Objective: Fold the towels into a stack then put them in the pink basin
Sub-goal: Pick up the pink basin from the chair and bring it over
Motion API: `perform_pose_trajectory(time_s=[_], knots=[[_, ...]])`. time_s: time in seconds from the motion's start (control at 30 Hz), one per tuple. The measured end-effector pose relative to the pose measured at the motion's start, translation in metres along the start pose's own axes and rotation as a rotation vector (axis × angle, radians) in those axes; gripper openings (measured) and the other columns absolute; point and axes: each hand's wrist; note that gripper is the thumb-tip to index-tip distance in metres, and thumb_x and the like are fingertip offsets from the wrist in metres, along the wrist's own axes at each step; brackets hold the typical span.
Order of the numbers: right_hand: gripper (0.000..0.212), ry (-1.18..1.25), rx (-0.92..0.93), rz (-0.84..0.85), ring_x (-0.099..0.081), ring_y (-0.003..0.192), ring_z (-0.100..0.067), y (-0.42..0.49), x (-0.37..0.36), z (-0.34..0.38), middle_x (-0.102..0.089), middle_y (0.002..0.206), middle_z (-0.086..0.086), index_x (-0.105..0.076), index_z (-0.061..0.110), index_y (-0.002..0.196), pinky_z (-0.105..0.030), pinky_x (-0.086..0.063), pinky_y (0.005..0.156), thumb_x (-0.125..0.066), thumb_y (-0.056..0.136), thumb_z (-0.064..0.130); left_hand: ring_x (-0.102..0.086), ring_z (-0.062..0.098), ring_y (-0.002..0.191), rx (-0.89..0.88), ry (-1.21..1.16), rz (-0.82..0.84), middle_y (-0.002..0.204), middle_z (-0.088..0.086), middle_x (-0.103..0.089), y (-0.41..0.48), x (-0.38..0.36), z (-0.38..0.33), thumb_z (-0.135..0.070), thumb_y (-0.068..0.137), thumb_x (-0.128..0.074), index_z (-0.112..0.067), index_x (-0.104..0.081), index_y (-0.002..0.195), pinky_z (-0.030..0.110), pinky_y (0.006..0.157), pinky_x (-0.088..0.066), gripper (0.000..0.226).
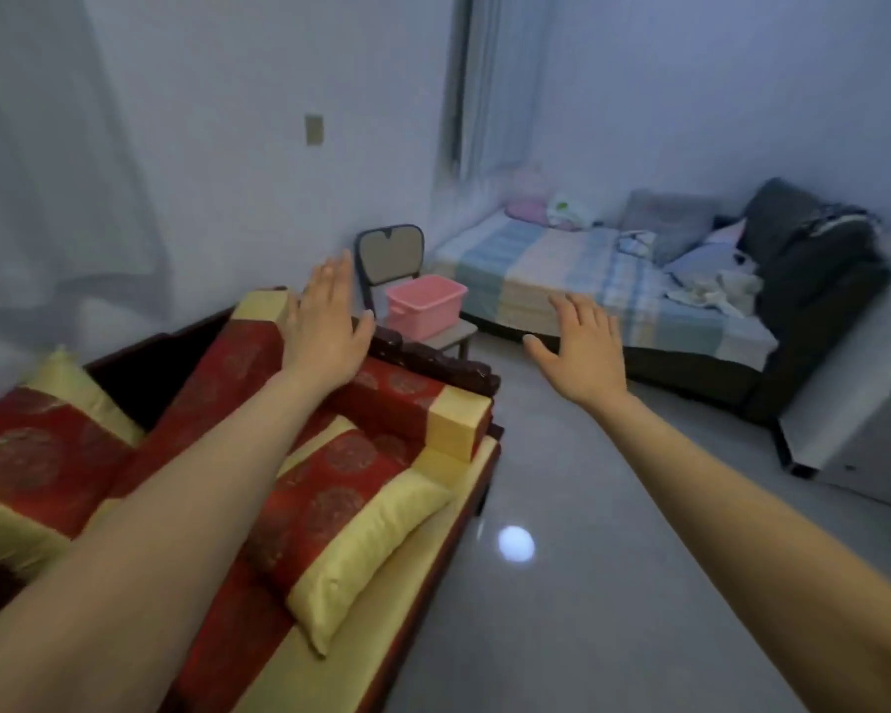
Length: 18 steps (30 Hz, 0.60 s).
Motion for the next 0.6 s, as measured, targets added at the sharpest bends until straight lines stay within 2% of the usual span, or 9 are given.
perform_pose_trajectory(time_s=[0.17, 0.37, 0.43, 0.5, 0.6], knots=[[0.065, -0.032, -0.123, 0.083, -0.022, 0.144, -0.028, 0.022, -0.031, -0.112, -0.032, 0.153, -0.011, -0.038, 0.015, 0.142, -0.052, -0.014, 0.118, -0.052, 0.088, 0.048, -0.011, 0.025, 0.147, -0.035, -0.044, 0.137, 0.159, 0.009, -0.015, 0.033, -0.107, -0.07, -0.033, 0.093, -0.044, -0.015, -0.009, 0.151, 0.055, 0.116, -0.01, 0.069], [0.065, -0.033, -0.182, 0.19, -0.019, 0.145, -0.027, 0.071, -0.105, -0.2, -0.032, 0.153, -0.011, -0.037, 0.015, 0.143, -0.052, -0.01, 0.118, -0.054, 0.088, 0.044, -0.012, 0.028, 0.147, -0.036, -0.054, 0.228, 0.159, 0.009, -0.015, 0.09, -0.218, -0.108, -0.029, 0.091, -0.051, -0.019, -0.008, 0.151, 0.058, 0.116, -0.01, 0.075], [0.063, -0.023, -0.202, 0.23, -0.021, 0.144, -0.028, 0.097, -0.136, -0.226, -0.035, 0.151, -0.012, -0.038, 0.014, 0.142, -0.052, -0.012, 0.118, -0.054, 0.088, 0.043, -0.018, 0.031, 0.145, -0.016, -0.061, 0.252, 0.158, 0.011, -0.019, 0.113, -0.262, -0.112, -0.028, 0.09, -0.052, -0.02, -0.011, 0.15, 0.06, 0.114, -0.014, 0.074], [0.06, 0.002, -0.235, 0.289, -0.026, 0.141, -0.03, 0.122, -0.167, -0.25, -0.039, 0.148, -0.013, -0.04, 0.015, 0.139, -0.052, -0.016, 0.117, -0.055, 0.087, 0.041, -0.029, 0.034, 0.139, 0.018, -0.091, 0.309, 0.151, 0.015, -0.032, 0.134, -0.31, -0.111, -0.027, 0.088, -0.053, -0.017, -0.018, 0.148, 0.062, 0.111, -0.024, 0.07], [0.058, 0.012, -0.256, 0.363, -0.031, 0.138, -0.03, 0.157, -0.206, -0.286, -0.042, 0.145, -0.011, -0.042, 0.017, 0.138, -0.05, -0.02, 0.115, -0.055, 0.086, 0.041, -0.035, 0.037, 0.134, 0.072, -0.183, 0.397, 0.145, 0.019, -0.039, 0.165, -0.373, -0.107, -0.025, 0.087, -0.053, -0.01, -0.023, 0.146, 0.056, 0.107, -0.033, 0.067]])
Point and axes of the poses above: each hand's wrist, its own y-axis towards the middle knuckle, its own x-axis out of the back of the hand, z = x × y
